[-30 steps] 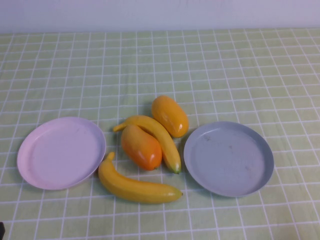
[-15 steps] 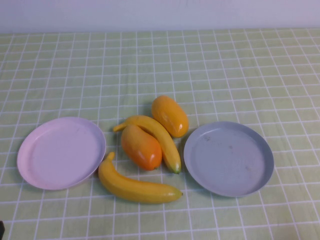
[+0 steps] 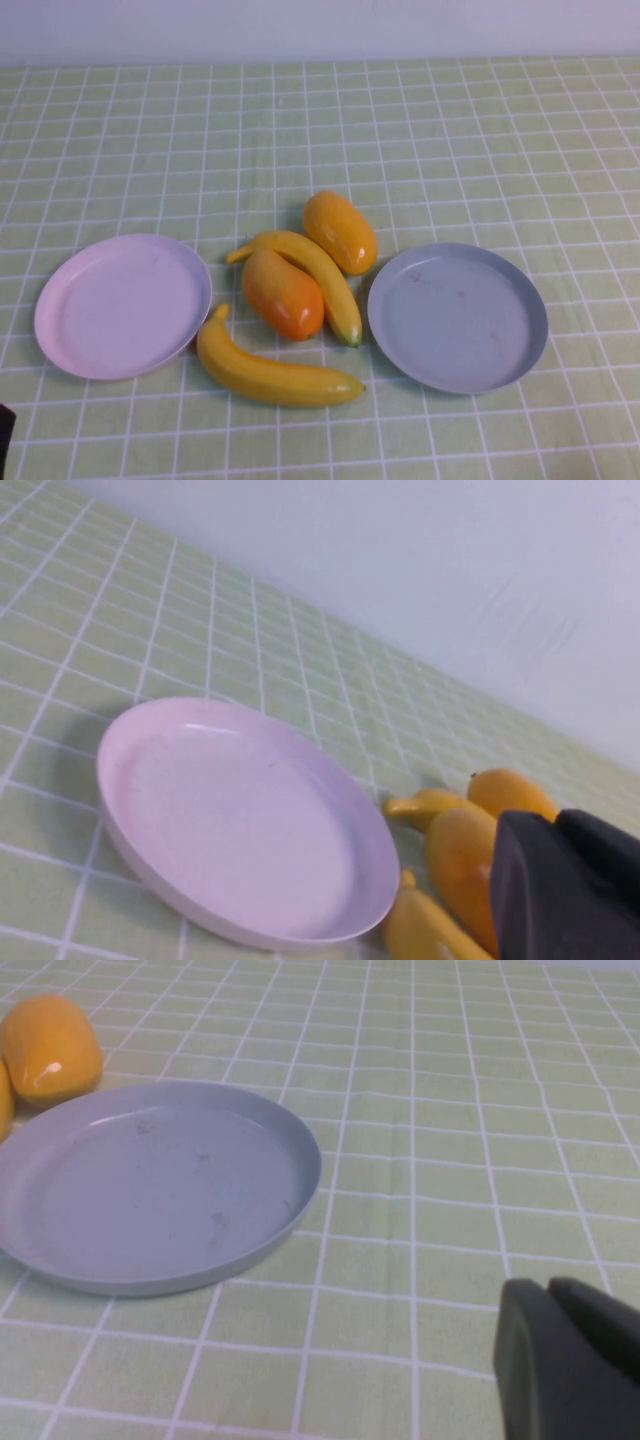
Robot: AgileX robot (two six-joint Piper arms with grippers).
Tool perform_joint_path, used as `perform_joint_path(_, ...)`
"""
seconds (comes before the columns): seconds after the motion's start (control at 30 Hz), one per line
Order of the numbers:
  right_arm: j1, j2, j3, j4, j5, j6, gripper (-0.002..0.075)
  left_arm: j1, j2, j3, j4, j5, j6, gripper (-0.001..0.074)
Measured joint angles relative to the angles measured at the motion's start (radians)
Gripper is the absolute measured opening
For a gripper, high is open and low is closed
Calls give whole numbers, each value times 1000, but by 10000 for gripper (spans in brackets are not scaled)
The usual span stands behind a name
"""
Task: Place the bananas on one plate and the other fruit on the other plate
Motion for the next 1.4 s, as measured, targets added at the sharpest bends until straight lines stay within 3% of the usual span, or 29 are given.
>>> perform_joint_path(0.17, 0, 0, 0, 0, 0, 0, -15, 0, 0, 0, -120, -50, -8, 4)
perform_joint_path(0.47, 0, 0, 0, 0, 0, 0, -15, 0, 0, 0, -155, -64, -19, 2)
perform_joint_path(0.73, 0, 0, 0, 0, 0, 0, -15, 0, 256, -197, -165, 172, 8, 0)
perform_joint_path(0.97, 0, 0, 0, 0, 0, 0, -15, 0, 613, -487, -153, 485, 305, 0)
perform_joint_path(1.17, 0, 0, 0, 0, 0, -2, -15, 0, 943, -732, -142, 745, 756, 0)
perform_joint_path(1.4, 0, 0, 0, 0, 0, -2, -15, -28, 1230, -960, -120, 868, 1223, 0)
